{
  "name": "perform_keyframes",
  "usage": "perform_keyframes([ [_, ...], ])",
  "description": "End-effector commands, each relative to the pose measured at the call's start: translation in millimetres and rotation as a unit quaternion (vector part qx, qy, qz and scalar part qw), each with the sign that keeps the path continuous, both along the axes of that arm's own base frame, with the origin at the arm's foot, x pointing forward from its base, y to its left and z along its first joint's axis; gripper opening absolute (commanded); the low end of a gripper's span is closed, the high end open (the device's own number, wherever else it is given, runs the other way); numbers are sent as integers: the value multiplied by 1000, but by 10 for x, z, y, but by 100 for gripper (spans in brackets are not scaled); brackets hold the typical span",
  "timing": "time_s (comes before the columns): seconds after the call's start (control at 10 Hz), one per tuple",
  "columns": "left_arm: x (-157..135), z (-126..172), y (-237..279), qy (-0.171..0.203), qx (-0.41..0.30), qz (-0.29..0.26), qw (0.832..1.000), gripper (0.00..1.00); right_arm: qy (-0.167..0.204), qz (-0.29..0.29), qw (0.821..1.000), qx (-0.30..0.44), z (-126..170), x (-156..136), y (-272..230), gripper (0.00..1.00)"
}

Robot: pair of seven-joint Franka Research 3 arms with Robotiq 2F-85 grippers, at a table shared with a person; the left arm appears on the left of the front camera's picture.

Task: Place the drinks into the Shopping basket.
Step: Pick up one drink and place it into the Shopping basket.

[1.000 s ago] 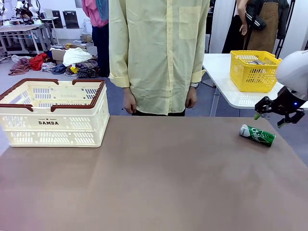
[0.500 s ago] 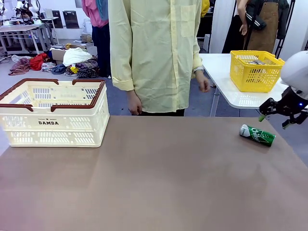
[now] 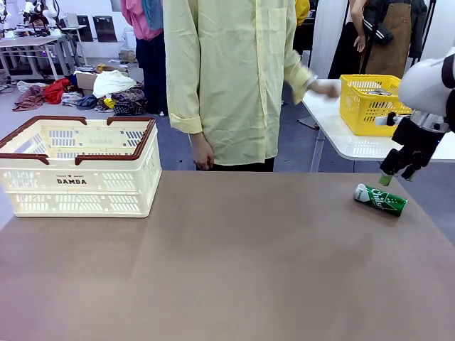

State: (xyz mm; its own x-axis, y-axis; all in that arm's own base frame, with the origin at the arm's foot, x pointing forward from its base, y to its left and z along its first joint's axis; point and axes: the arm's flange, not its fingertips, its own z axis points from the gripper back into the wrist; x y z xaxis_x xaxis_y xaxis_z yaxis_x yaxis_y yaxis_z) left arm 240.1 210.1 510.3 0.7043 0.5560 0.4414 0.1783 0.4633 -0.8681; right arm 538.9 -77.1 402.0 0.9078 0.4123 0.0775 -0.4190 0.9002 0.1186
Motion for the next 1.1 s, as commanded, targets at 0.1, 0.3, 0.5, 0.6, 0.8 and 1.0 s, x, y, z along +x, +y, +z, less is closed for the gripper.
perform_keyframes([
  [0.1, 4, 28, 3, -5, -9, 0, 1000, 100, -7, 292, 956, 37, 50, 175, -181, 100],
  [0.3, 4, 28, 3, -5, -9, 0, 1000, 100, -2, 164, 987, 6, 33, 83, -4, 100],
  [0.5, 4, 28, 3, -5, -9, 0, 1000, 100, -11, 296, 955, 23, -28, 204, -60, 100],
  [0.6, 4, 28, 3, -5, -9, 0, 1000, 100, -33, 292, 955, 30, -126, 275, -155, 100],
  [0.8, 4, 28, 3, -5, -9, 0, 1000, 100, -66, 309, 948, 25, -456, 346, -222, 100],
  [1.0, 4, 28, 3, -5, -9, 0, 1000, 100, -77, 318, 945, 18, -648, 434, -243, 100],
])
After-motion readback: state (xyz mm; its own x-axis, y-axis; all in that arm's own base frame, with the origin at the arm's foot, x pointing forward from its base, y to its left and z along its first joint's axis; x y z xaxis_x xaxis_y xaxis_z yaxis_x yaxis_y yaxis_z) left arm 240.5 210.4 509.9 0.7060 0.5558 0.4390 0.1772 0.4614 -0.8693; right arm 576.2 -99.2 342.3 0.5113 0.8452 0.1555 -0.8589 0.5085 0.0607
